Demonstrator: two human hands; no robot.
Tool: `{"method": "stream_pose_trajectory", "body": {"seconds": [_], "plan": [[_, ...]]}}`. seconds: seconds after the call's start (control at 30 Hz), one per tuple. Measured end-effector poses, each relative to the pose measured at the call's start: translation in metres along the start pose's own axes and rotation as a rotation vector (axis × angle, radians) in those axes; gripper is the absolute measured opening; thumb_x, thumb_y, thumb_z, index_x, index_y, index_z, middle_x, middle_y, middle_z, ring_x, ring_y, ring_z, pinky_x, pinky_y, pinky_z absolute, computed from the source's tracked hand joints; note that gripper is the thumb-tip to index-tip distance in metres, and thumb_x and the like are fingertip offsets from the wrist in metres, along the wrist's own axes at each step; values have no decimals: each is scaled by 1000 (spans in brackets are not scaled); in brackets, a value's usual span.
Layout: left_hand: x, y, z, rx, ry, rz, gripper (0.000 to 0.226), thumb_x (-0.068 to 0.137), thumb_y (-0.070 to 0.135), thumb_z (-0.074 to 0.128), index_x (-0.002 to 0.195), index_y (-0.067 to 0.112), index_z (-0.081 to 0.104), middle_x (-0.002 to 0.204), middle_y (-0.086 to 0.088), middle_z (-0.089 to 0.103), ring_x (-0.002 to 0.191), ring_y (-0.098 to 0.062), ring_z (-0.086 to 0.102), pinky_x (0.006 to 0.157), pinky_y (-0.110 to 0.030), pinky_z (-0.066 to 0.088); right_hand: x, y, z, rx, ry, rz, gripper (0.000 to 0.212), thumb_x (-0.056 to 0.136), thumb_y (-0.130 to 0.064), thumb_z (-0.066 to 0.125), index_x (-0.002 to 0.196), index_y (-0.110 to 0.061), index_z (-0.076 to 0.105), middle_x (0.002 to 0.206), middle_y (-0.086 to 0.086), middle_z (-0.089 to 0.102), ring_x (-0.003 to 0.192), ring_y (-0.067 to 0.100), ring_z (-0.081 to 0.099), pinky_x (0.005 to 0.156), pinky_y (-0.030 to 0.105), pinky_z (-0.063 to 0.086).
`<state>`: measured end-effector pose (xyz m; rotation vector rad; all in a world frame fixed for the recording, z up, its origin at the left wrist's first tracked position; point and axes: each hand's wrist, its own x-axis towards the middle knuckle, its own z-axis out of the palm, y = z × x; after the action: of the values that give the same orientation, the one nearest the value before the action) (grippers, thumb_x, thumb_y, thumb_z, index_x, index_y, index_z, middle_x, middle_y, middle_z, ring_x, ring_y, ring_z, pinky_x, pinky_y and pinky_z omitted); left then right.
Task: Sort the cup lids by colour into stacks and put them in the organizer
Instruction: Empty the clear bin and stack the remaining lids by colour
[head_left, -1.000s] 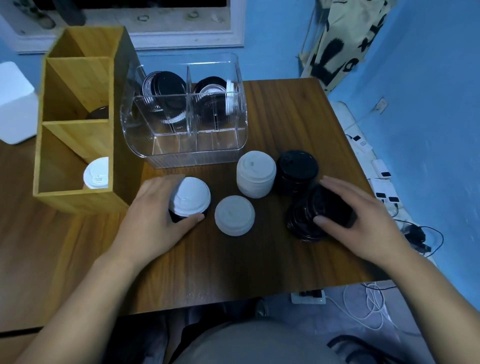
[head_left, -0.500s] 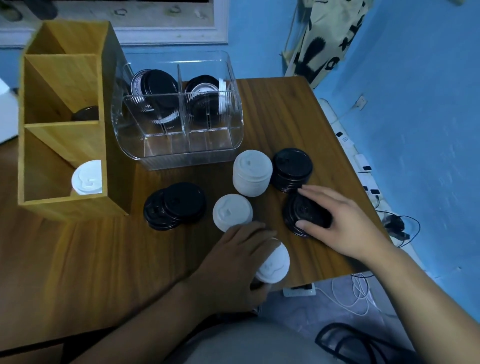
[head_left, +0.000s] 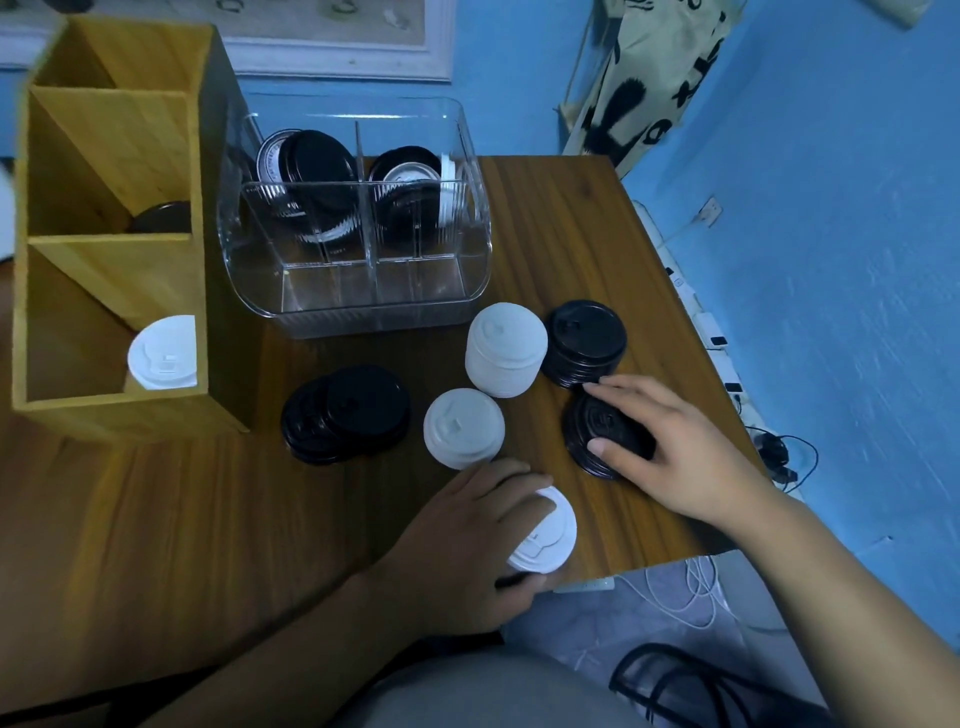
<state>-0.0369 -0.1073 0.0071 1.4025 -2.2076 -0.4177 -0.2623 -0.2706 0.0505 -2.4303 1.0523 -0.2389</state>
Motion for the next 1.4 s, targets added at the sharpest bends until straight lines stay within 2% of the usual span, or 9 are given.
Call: {"method": "stream_pose_trajectory", "body": {"seconds": [0.13, 0.3, 0.5, 0.63, 0.8, 1.0, 1.17, 1.4], "plan": [[0, -1, 1, -32, -5, -4, 51, 83, 38, 68, 126, 11, 62, 144, -2, 53, 134, -21, 45, 111, -37, 36, 1, 0, 3, -44, -26, -14, 57, 95, -56, 52, 148, -38, 44, 148, -16, 37, 136, 8, 40, 111, 37, 41], [1, -3, 1, -33, -7, -2, 51, 82, 38, 70, 125, 12, 62, 143, -2, 53, 133, -21, 46, 110, -38, 37, -3, 0, 17, -47, -5, -38, 49, 100, -52, 49, 147, -38, 45, 151, -12, 32, 140, 13, 32, 112, 37, 34], [1, -4, 2, -35, -15, -4, 50, 83, 38, 69, 125, 13, 61, 144, -1, 52, 132, -20, 45, 111, -37, 36, -5, 2, 19, -65, -1, -44, 54, 101, -55, 42, 150, -33, 42, 155, -9, 30, 143, 15, 29, 113, 44, 37], [-1, -5, 0, -86, -15, -29, 55, 81, 31, 71, 132, 12, 58, 148, 0, 50, 136, -18, 43, 113, -36, 36, -8, 0, 15, -84, 6, -45, 59, 101, -56, 40, 153, -31, 37, 157, -11, 28, 145, 10, 26, 112, 40, 37], [-4, -4, -3, -199, 5, -70, 71, 80, 21, 71, 145, 9, 47, 156, 0, 41, 147, -14, 34, 119, -32, 32, -14, -7, 7, -16, 30, -4, 67, 96, -63, 45, 154, -31, 35, 158, -16, 27, 147, 5, 21, 112, 35, 32], [-12, -4, 3, -198, 36, -147, 79, 85, 44, 72, 150, 10, 41, 156, 1, 41, 146, -11, 35, 120, -23, 28, -20, -5, 5, 54, 70, 30, 67, 94, -57, 58, 152, -29, 39, 157, -12, 31, 147, 7, 24, 115, 36, 30], [-12, -6, 6, -178, 40, -153, 73, 86, 43, 72, 146, 11, 45, 151, 1, 45, 142, -12, 40, 119, -24, 31, -16, -2, 4, 110, 73, 69, 69, 86, -55, 65, 148, -29, 48, 150, -12, 42, 141, 7, 36, 117, 42, 36], [-10, -7, 6, -199, 41, -141, 68, 86, 37, 74, 143, 9, 49, 147, 0, 49, 140, -12, 41, 118, -24, 31, 1, 1, -14, 24, -52, 76, 70, 81, -50, 76, 145, -39, 49, 151, -16, 45, 140, 7, 41, 117, 43, 36]]}}
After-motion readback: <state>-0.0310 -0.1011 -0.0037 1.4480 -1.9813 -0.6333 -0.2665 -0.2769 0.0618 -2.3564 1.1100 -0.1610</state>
